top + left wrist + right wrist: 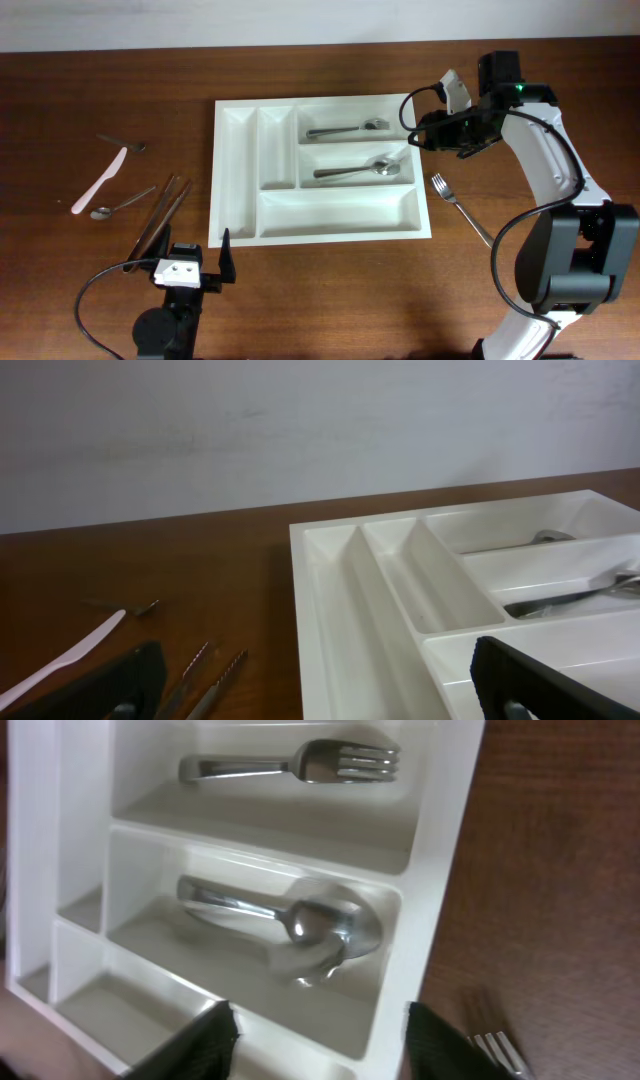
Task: Pack container
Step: 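Release the spoon into the middle compartment with the right gripper, then grasp the remaining silver fork with the right gripper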
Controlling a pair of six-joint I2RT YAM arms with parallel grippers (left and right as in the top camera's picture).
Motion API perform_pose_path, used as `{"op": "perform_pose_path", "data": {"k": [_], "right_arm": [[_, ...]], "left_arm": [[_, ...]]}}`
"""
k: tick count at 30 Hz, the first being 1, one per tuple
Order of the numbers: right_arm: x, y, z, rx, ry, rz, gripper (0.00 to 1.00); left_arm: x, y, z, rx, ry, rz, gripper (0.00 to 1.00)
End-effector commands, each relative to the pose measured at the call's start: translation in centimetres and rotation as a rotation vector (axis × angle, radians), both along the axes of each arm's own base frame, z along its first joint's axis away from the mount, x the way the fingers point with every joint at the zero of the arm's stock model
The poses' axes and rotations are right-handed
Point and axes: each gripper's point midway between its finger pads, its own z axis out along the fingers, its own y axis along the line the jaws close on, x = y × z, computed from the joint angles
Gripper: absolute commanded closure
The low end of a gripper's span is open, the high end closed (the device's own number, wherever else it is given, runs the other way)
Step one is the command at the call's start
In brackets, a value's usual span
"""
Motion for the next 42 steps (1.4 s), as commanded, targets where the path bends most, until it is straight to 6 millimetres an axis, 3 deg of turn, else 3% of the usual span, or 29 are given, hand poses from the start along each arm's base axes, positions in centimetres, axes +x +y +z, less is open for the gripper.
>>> {"op": "perform_pose_path", "data": {"k": [1,3,7,9,13,19,21,26,33,42], "right_arm": [[0.5,-0.3,1.0,-0.022,-0.033,0.0,0.41],[0.5,-1.0,1.2,-0.055,-0.03,0.0,0.41],[-1.6,-5.5,0.4,-0.336,0.061,-0.006,0.4],[-2.5,-6.9,0.0,-0.381,0.107,-0.031,0.42],[-4.9,-9.9,-2.0,-0.455,0.231,-0.125,0.43],[-9.4,-11.7,-6.3,-0.439,0.413,-0.221,0.46],[-10.8,-11.8,-7.7,-0.432,0.458,-0.241,0.46],[-12.1,-11.0,-9.5,-0.401,0.487,-0.233,0.47],[-10.6,-10.8,-9.8,-0.413,0.403,-0.17,0.53],[-8.9,-10.1,-10.9,-0.441,0.294,-0.077,0.47]], "left_arm": [[0.0,0.0,-0.4,0.019,0.006,-0.002,0.01],[0.0,0.0,-0.4,0.019,0.006,-0.002,0.01],[0.0,0.0,-0.4,0.019,0.006,-0.002,0.01],[0.0,0.0,-0.4,0.019,0.006,-0.003,0.01],[0.0,0.0,-0.4,0.019,0.006,-0.002,0.01],[0.0,0.0,-0.4,0.019,0.006,-0.002,0.01],[0.0,0.0,-0.4,0.019,0.006,-0.002,0.01],[0.0,0.0,-0.4,0.019,0.006,-0.002,0.01],[0.0,0.0,-0.4,0.019,0.006,-0.002,0.01],[0.0,0.0,-0.4,0.019,0.006,-0.002,0.01]]}}
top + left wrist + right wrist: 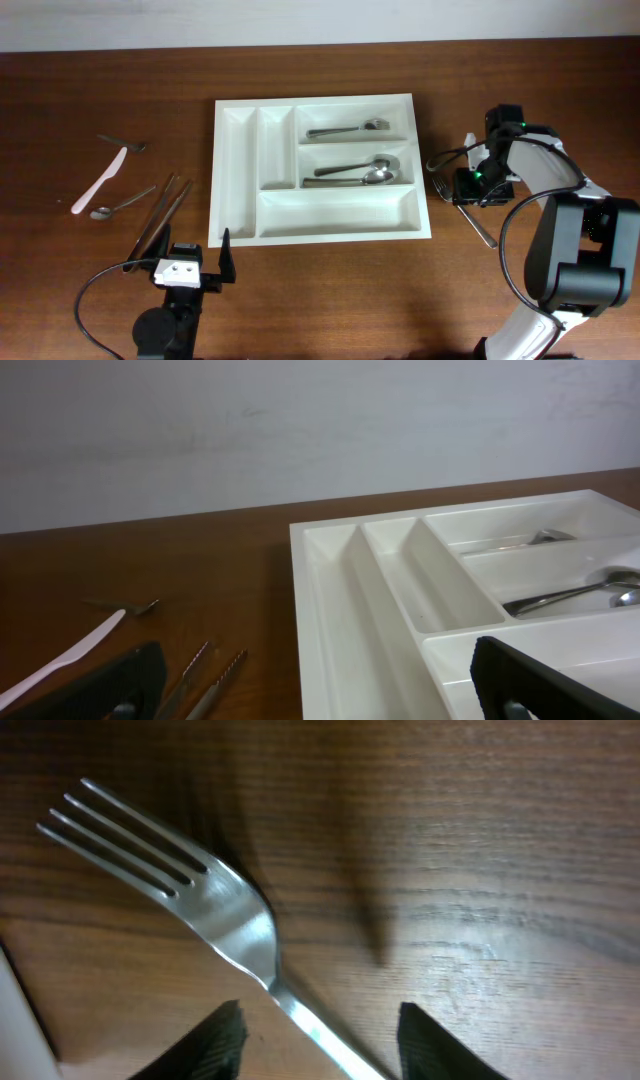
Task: Pack container
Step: 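Grasp the remaining silver fork with the right gripper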
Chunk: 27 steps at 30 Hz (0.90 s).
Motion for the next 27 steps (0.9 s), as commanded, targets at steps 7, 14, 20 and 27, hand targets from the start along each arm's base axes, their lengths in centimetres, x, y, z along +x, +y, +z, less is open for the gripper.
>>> {"op": "perform_pose_path", "data": {"k": [7,14,20,27], "right_arm": [[-0.9,0.4,-2.0,0.005,0.04,0.032,0.47],[-1.5,0.3,-3.5,0.005,0.09,0.003,0.76],[-0.9,-0.2,-3.7,-0.024,0.073,-0.041,0.96],[-0.1,-1.6,-3.5,-0.026,0.04,-0.103,0.96]], "left_arm": [[0.0,0.0,-0.4,0.019,0.005,-0.003,0.01],[0.0,0.0,-0.4,0.019,0.005,-0.003,0.01],[0.0,0.0,-0.4,0.019,0.005,-0.003,0.01],[0.0,0.0,-0.4,0.019,0.005,-0.003,0.01]]}}
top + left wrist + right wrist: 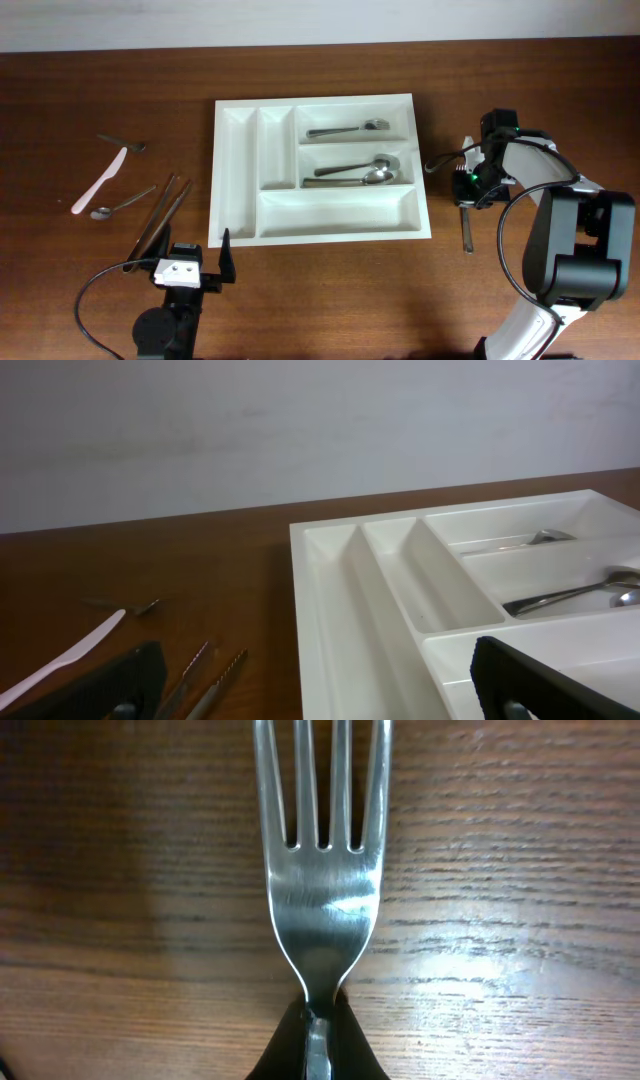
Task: Pack container
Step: 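Grasp the remaining silver fork with the right gripper, then carry the fork with the right gripper into the top-right compartment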
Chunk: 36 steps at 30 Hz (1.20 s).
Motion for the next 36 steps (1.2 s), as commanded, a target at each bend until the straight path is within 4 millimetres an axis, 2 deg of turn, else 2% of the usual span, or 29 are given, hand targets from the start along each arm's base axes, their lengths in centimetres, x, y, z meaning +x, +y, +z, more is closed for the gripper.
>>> {"op": "perform_pose_path", "data": {"k": [1,5,9,10,11,12,15,16,19,24,30,32,34,35,36], "right_arm": [[-0.2,-1.6,-1.6,-0.013,0.032,-0.063,0.96],[1.8,-3.5,0.9,0.027,-0.019,-0.125,0.96],[4.6,-4.9,4.9,0.057,-0.098,-0.156,0.96],[5.7,-5.1,6.7,0.062,-0.13,-0.154,0.96],[6.1,-5.2,7.4,0.059,-0.143,-0.153,0.96],[7.1,-5.2,9.0,0.066,-0.174,-0.149,0.96],[8.7,-4.2,12.2,0.133,-0.246,-0.115,0.96],[9.4,-3.7,13.7,0.167,-0.281,-0.108,0.96],[11.0,-1.7,16.6,0.257,-0.359,-0.072,0.96],[12.9,1.9,19.4,0.345,-0.437,-0.034,0.96],[16.5,9.8,21.9,0.466,-0.54,-0.054,0.96],[18.2,12.5,23.1,0.495,-0.587,-0.147,0.96],[19.1,13.5,23.5,0.485,-0.606,-0.267,0.96],[19.8,14.1,23.6,0.473,-0.613,-0.418,0.96],[19.9,14.5,23.6,0.468,-0.614,-0.477,0.96]], "left_arm": [[0.0,0.0,-0.4,0.018,0.005,-0.003,0.01],[0.0,0.0,-0.4,0.018,0.005,-0.003,0.01],[0.0,0.0,-0.4,0.018,0.005,-0.003,0.01],[0.0,0.0,-0.4,0.018,0.005,-0.003,0.01],[0.0,0.0,-0.4,0.018,0.005,-0.003,0.01],[0.0,0.0,-0.4,0.018,0.005,-0.003,0.01],[0.0,0.0,-0.4,0.018,0.005,-0.003,0.01],[0.0,0.0,-0.4,0.018,0.005,-0.003,0.01],[0.0,0.0,-0.4,0.018,0.005,-0.003,0.01],[0.0,0.0,-0.4,0.018,0.005,-0.003,0.01],[0.0,0.0,-0.4,0.018,0.005,-0.003,0.01],[0.0,0.0,-0.4,0.018,0.005,-0.003,0.01],[0.0,0.0,-0.4,0.018,0.005,-0.003,0.01],[0.0,0.0,-0.4,0.018,0.005,-0.003,0.01],[0.0,0.0,-0.4,0.018,0.005,-0.003,0.01]]}}
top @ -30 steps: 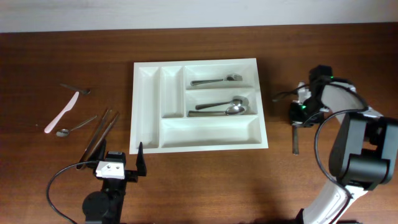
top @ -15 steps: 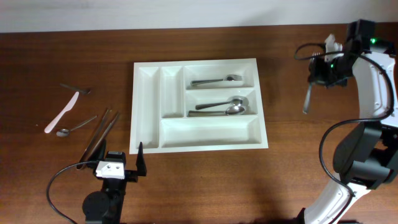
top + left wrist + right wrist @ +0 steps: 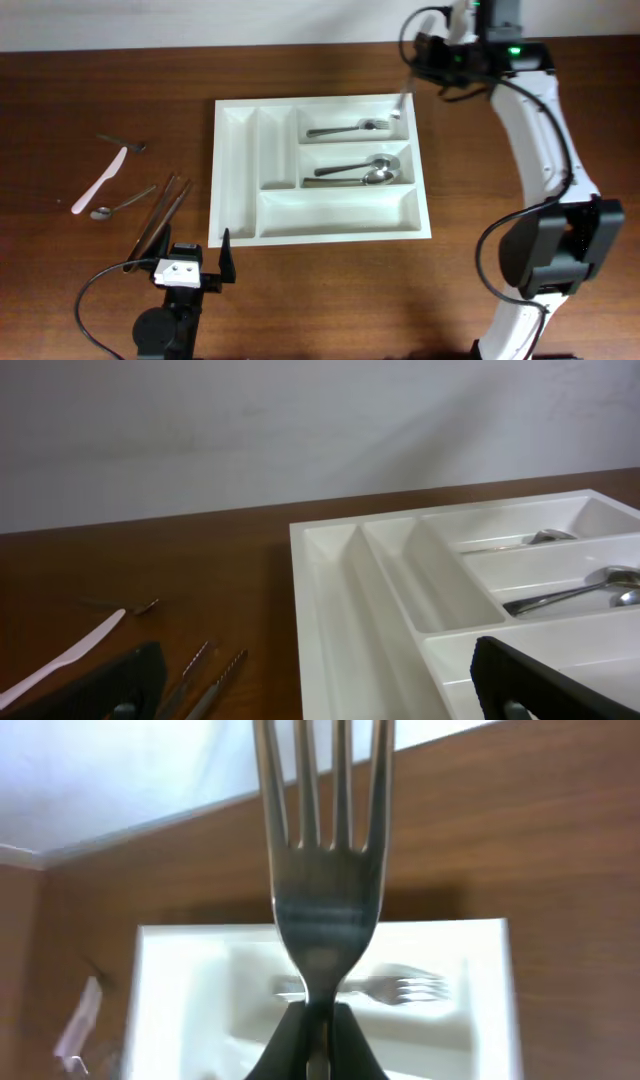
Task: Pack container
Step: 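Carry the fork with the right gripper into the top-right compartment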
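Observation:
The white cutlery tray (image 3: pixel 240 225) lies mid-table. Its far right compartment holds a fork (image 3: pixel 347 129), and the compartment in front of that holds spoons (image 3: pixel 362 172). My right gripper (image 3: pixel 418 58) hangs above the tray's far right corner, shut on a second steel fork (image 3: pixel 400 98). In the right wrist view that held fork (image 3: pixel 322 890) stands tines-up from the gripper (image 3: pixel 318 1042), with the tray's fork (image 3: pixel 400 988) below. My left gripper (image 3: pixel 320 695) rests open and empty at the tray's near left corner, also seen in the overhead view (image 3: pixel 192 268).
Left of the tray lie a pale plastic knife (image 3: pixel 100 180), a small spoon (image 3: pixel 118 205), another small utensil (image 3: pixel 122 143) and two long serrated knives (image 3: pixel 160 215). The tray's two narrow left compartments (image 3: pixel 400 590) and its long front one (image 3: pixel 340 210) hold nothing.
My right gripper, then shut on the fork low over the table right of the tray, now holds it raised above the tray's far right corner. The left arm is unchanged.
My right gripper was open over the tray's right side while a fork lay on the table to the right. Then it was open low over that fork, then shut on it. Now the fork hangs over the tray's far right compartment.

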Controlling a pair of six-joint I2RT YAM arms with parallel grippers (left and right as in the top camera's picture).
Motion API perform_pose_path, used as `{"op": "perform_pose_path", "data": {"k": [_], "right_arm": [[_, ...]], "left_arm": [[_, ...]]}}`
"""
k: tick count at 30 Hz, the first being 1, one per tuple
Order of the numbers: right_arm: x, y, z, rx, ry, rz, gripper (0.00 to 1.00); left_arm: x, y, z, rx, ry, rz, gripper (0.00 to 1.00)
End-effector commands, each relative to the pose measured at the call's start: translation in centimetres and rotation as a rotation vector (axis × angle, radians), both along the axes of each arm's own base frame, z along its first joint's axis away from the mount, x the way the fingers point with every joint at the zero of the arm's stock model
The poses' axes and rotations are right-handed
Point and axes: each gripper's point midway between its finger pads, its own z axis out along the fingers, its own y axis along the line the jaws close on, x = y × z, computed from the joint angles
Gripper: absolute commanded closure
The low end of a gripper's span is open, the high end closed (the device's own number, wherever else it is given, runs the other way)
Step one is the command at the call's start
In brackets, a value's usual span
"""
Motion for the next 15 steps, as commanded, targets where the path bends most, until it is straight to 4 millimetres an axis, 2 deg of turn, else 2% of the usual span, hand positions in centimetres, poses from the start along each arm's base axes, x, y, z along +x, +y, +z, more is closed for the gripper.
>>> {"op": "perform_pose_path", "data": {"k": [1,5,11,15], "right_arm": [[1.0,1.0,1.2,0.123,0.08,-0.385,0.96],[0.9,2.1,0.9,0.199,0.127,-0.602,0.96],[0.4,3.1,-0.1,0.312,0.19,-0.809,0.96],[0.2,3.6,-2.6,0.325,0.238,-0.859,0.96]], "left_arm": [[0.0,0.0,-0.3,0.018,0.004,-0.002,0.01],[0.0,0.0,-0.3,0.018,0.004,-0.002,0.01],[0.0,0.0,-0.3,0.018,0.004,-0.002,0.01],[0.0,0.0,-0.3,0.018,0.004,-0.002,0.01]]}}
